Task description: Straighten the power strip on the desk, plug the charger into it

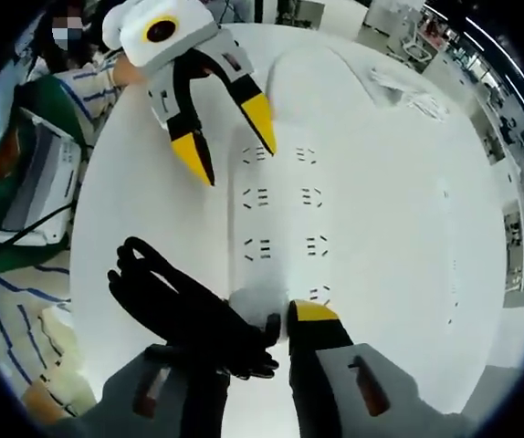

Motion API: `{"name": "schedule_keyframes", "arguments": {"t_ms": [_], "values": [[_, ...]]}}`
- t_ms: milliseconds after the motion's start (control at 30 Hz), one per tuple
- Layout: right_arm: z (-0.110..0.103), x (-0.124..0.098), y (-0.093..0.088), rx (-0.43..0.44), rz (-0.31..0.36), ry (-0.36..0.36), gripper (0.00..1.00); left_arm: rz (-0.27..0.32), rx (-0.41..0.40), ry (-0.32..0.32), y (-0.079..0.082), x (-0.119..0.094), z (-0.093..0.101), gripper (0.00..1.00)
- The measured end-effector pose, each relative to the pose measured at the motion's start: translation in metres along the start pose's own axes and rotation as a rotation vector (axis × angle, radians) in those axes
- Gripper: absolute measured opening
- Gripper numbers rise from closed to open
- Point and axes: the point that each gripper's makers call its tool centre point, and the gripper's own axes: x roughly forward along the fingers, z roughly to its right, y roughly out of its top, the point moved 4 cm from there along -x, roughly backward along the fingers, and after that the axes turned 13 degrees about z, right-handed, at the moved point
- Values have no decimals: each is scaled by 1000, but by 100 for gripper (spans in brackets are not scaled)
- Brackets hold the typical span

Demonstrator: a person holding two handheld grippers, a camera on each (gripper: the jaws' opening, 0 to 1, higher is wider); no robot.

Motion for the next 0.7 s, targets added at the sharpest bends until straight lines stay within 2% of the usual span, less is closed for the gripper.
{"name": "schedule_keyframes", "arguments": {"t_ms": [133,367,433,700], "values": [[-5,4,-1,-7,8,-3,22,7,-2,-2,2,1,0,32],[-5,9,5,-31,-112,-15,22,8,-3,-10,3,2,2,32],[-3,8,4,-25,-121,-15,22,12,-6,-11,3,2,2,32],[0,5,-3,-12,-49,-16,21,17,2,-21,5,2,5,32]]}}
